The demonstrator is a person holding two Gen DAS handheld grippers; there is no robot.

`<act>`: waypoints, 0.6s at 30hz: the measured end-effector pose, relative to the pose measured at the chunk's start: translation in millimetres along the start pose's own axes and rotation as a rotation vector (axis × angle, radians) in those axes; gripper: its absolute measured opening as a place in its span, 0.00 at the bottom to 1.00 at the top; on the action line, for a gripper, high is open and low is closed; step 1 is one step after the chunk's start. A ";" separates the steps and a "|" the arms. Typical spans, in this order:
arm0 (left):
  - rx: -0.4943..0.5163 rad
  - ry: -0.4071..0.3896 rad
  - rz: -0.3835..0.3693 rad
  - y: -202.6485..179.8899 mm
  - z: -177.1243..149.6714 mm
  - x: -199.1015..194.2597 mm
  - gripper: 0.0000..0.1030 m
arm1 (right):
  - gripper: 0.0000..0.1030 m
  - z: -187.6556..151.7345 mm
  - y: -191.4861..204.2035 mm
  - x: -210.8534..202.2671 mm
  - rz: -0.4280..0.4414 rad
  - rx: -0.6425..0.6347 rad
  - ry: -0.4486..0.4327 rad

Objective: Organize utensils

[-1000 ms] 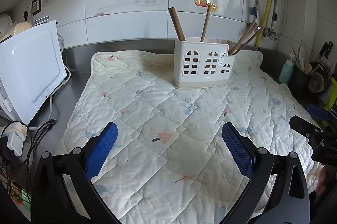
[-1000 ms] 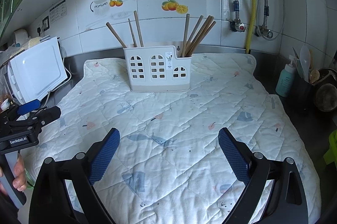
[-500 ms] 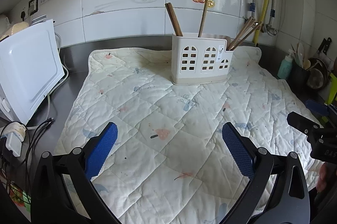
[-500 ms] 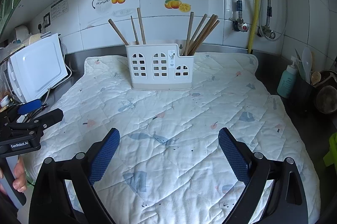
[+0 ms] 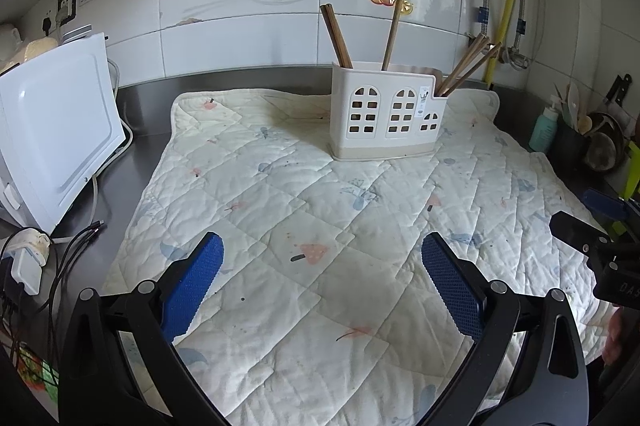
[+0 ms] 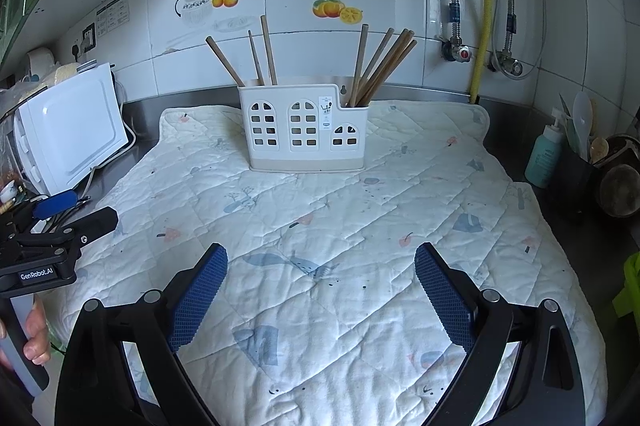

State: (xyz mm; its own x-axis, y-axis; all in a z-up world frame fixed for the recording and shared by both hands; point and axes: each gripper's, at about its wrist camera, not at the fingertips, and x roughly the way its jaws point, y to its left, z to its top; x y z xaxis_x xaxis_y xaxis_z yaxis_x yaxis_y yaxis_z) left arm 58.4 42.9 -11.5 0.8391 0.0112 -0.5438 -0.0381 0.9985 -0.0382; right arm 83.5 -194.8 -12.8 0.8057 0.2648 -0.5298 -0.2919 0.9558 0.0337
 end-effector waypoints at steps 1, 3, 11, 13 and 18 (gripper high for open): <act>0.000 0.000 0.000 0.3 0.1 -0.2 0.95 | 0.89 0.0 -0.4 0.2 -0.001 0.000 -0.001; -0.001 0.001 0.000 0.5 0.0 0.0 0.95 | 0.89 0.3 0.2 0.0 0.000 0.000 0.000; 0.000 0.001 0.001 -0.2 -0.6 -0.4 0.95 | 0.89 0.5 0.8 -0.9 0.003 0.000 -0.002; 0.000 0.001 0.000 0.0 -0.7 -0.3 0.95 | 0.89 0.7 0.6 -1.3 0.004 0.001 -0.003; 0.000 0.002 -0.001 -0.2 -0.6 -0.2 0.95 | 0.89 0.7 0.3 -1.7 0.002 0.002 -0.003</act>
State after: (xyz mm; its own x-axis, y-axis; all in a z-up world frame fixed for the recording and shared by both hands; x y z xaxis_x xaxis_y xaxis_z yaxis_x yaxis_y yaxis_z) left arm 57.9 42.7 -11.9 0.8381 0.0101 -0.5455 -0.0370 0.9986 -0.0384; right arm 82.5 -194.9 -11.3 0.8067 0.2675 -0.5270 -0.2927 0.9555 0.0370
